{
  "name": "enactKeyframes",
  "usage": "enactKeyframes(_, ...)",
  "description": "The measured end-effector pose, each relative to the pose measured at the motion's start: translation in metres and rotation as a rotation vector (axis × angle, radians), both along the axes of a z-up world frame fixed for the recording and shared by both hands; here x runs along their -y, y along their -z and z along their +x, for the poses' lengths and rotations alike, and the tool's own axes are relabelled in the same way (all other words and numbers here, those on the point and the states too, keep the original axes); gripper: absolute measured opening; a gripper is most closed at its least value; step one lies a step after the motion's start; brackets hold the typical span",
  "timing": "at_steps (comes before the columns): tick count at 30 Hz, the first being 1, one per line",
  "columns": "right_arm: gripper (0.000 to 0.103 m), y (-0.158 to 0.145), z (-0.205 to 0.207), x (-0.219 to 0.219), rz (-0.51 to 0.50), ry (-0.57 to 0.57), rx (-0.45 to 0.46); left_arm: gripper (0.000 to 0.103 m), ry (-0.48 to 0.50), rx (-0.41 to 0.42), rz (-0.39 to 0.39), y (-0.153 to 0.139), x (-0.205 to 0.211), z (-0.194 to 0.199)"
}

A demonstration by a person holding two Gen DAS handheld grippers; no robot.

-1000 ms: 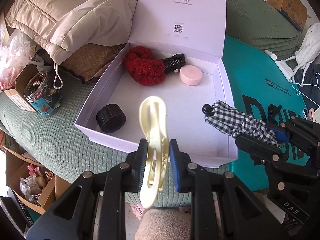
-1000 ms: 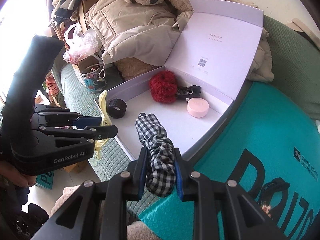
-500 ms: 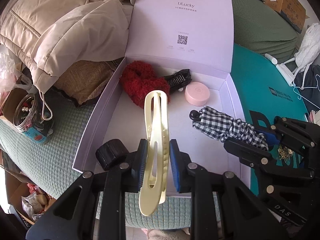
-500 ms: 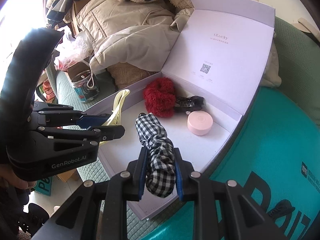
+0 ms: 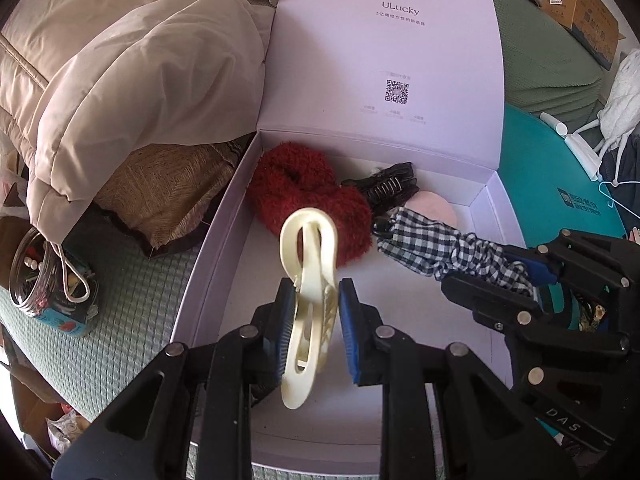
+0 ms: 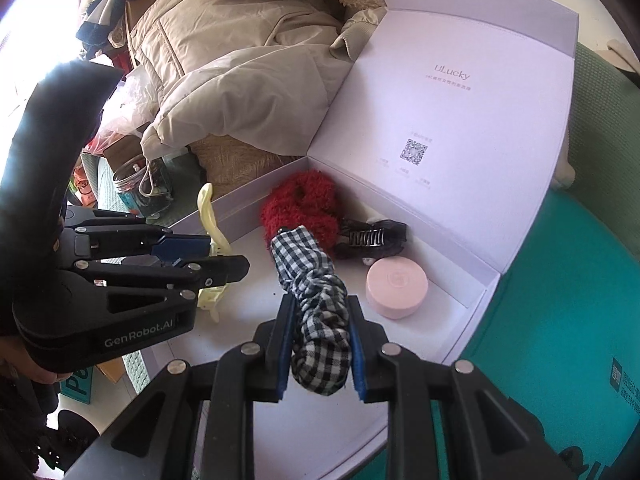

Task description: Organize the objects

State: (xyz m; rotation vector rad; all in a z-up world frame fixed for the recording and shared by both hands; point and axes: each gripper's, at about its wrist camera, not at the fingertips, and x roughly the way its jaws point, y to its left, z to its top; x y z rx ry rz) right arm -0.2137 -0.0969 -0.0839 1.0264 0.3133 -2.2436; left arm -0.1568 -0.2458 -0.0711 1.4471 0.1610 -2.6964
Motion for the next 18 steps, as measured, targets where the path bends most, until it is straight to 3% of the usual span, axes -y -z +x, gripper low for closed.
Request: enactKeyframes(18, 0.023, 0.020, -0.021, 0.021, 0.113, -0.050, 0.026, 0.021, 0.022, 0.041, 0.004, 0.036, 0.007, -0.031)
